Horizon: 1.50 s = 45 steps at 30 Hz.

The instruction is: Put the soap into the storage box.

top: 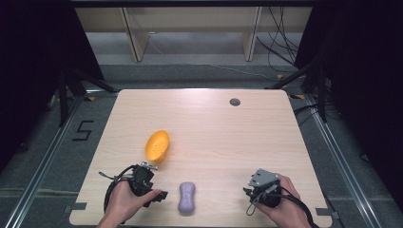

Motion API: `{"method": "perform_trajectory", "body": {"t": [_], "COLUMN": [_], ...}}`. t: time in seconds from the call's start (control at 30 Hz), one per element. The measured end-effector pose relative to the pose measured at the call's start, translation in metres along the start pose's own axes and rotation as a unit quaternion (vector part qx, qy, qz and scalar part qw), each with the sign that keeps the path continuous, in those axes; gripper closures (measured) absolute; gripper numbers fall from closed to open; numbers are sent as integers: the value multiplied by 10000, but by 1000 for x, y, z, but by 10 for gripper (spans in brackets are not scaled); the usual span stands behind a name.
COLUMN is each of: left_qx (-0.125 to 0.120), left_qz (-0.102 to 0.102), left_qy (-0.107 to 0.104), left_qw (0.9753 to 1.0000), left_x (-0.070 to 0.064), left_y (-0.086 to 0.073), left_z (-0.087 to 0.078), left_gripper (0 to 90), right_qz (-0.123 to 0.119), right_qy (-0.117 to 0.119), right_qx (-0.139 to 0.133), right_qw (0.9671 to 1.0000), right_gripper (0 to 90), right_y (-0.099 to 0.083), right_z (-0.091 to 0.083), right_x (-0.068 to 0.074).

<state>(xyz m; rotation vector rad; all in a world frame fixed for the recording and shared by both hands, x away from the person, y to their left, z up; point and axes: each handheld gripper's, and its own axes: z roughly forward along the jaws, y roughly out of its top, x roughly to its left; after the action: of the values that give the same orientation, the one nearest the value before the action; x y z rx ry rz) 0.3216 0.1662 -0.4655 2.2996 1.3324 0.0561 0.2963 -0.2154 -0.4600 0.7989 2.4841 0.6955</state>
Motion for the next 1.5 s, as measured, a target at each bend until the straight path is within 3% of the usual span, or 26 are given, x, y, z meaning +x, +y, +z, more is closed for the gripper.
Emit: {"method": "perform_trajectory", "body": {"t": [0.17, 0.37, 0.57, 0.67, 0.7, 0.77, 0.93, 1.03, 1.3, 1.33, 1.5], "left_qx": [-54, -31, 318, 411, 442, 530, 720, 717, 1060, 1262, 1306], "left_qz": [69, 131, 130, -34, -192, -108, -314, -329, -427, -311, -330], "left_qy": [-25, -128, -216, -275, -278, -253, -343, -370, -321, -281, -191], "left_qw": [10000, 9998, 9992, 9988, 9985, 9982, 9963, 9962, 9929, 9911, 9907], "left_x": [-6, -20, -34, -42, -46, -48, -58, -60, -64, -63, -65], "left_y": [3, 14, 31, 36, 37, 39, 42, 44, 54, 55, 59], "left_z": [-1, 0, 7, 12, 14, 17, 26, 28, 37, 39, 43], "left_gripper": [267, 270, 244, 241, 237, 231, 231, 231, 231, 231, 231], "right_qz": [78, -33, 0, 15, 13, -6, -30, 12, 4, 4, 7], "right_qy": [-10, -15, -25, -22, -16, -1, -6, -34, -36, -35, -30], "right_qx": [31, 20, 6, 22, 26, 30, 28, 28, 43, 52, 61], "right_qw": [10000, 10000, 10000, 10000, 10000, 10000, 10000, 10000, 10000, 10000, 10000], "right_gripper": [476, 475, 474, 474, 474, 474, 474, 473, 473, 473, 473], "right_y": [1, 1, 0, 0, 0, 0, 0, 0, 0, 0, 0], "right_z": [0, 0, 0, 0, 0, 0, 0, 0, 0, 0, 0], "right_x": [1, 1, 0, 0, 0, 0, 0, 1, 0, 0, 0]}}
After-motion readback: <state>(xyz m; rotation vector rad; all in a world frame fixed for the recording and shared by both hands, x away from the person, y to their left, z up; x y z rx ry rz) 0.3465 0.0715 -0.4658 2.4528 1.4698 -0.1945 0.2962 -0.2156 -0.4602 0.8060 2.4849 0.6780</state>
